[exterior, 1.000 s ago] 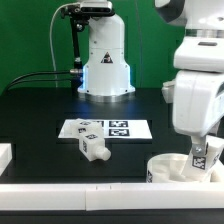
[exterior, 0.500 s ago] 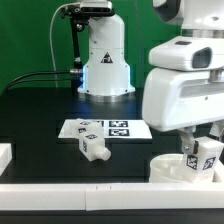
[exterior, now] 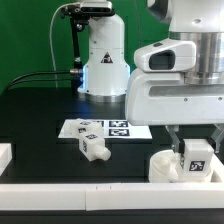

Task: Assemble stool

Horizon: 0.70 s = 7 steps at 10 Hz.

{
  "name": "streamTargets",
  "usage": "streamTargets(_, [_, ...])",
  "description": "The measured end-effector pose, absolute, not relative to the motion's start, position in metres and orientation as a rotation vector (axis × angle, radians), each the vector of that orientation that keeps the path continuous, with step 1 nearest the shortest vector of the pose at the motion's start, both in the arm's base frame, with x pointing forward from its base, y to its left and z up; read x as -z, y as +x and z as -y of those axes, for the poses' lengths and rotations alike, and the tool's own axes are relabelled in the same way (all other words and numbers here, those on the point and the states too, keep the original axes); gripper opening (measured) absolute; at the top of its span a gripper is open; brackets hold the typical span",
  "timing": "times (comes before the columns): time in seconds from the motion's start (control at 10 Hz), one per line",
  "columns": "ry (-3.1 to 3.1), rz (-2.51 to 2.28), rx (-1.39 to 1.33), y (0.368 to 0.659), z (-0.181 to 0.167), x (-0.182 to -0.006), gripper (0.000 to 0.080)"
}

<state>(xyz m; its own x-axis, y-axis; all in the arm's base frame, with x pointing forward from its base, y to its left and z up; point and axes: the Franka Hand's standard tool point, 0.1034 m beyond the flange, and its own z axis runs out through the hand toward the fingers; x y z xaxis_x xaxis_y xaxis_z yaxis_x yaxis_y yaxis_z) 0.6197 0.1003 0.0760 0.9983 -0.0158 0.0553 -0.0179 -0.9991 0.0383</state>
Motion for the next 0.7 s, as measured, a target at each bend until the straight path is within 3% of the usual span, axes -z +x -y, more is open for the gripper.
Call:
streamTargets(0.4, [3.068, 0.459, -0.092, 0.62, -0.089, -0.076, 0.0338])
streamTargets(0.7, [2.932, 1.192, -0.115, 0.614, -0.067, -0.076, 0.0338])
